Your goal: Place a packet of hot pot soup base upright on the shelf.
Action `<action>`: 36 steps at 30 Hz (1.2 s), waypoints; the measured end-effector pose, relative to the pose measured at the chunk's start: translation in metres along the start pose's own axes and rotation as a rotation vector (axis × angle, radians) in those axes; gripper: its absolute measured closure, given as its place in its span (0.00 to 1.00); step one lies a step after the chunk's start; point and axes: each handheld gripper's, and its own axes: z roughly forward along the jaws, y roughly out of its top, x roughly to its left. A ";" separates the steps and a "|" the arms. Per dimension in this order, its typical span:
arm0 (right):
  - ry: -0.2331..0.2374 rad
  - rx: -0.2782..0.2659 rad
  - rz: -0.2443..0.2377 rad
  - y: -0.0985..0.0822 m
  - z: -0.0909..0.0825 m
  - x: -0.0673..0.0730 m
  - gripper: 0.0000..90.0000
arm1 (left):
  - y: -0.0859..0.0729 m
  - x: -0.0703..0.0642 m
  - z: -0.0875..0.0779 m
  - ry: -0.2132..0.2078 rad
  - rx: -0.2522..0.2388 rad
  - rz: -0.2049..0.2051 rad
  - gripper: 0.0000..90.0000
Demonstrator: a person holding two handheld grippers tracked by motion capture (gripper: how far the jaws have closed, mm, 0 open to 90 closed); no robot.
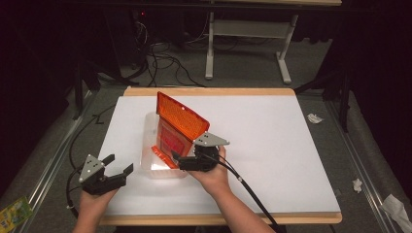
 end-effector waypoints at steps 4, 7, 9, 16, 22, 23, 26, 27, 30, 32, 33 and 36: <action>0.010 0.005 0.010 0.000 0.001 -0.001 0.16 | 0.000 0.000 0.000 0.000 -0.001 -0.001 0.22; 0.001 0.016 0.015 0.000 0.001 -0.001 0.15 | 0.000 0.000 -0.001 0.001 -0.004 -0.002 0.22; -0.008 0.014 0.008 0.000 -0.001 -0.001 0.15 | 0.000 0.000 -0.001 0.002 -0.002 -0.002 0.22; -0.005 0.007 0.000 0.000 -0.006 -0.002 0.16 | 0.000 0.001 0.000 0.004 -0.001 -0.007 0.21; -0.004 -0.006 -0.011 0.000 -0.017 -0.003 0.17 | 0.000 0.000 0.001 -0.001 0.000 0.000 0.21; -0.003 -0.005 -0.013 0.001 -0.020 -0.004 0.17 | 0.000 0.000 0.001 -0.002 0.002 0.000 0.21; -0.002 -0.011 -0.020 0.001 -0.032 -0.006 0.17 | -0.001 0.001 0.001 -0.001 0.002 -0.006 0.21; 0.000 -0.012 -0.018 0.000 -0.036 -0.007 0.16 | -0.001 0.001 0.001 -0.001 0.001 -0.007 0.21; 0.004 -0.024 -0.009 -0.002 -0.050 -0.011 0.16 | 0.000 0.000 0.001 -0.001 0.004 -0.006 0.21; -0.002 -0.024 -0.015 -0.004 -0.060 -0.014 0.16 | 0.000 -0.001 0.001 0.001 0.005 -0.006 0.21; -0.005 -0.023 -0.021 -0.005 -0.065 -0.016 0.15 | 0.000 -0.001 0.001 0.002 0.005 -0.007 0.21; -0.021 -0.025 -0.026 -0.010 -0.086 -0.026 0.14 | -0.001 -0.002 0.001 0.003 0.013 -0.004 0.21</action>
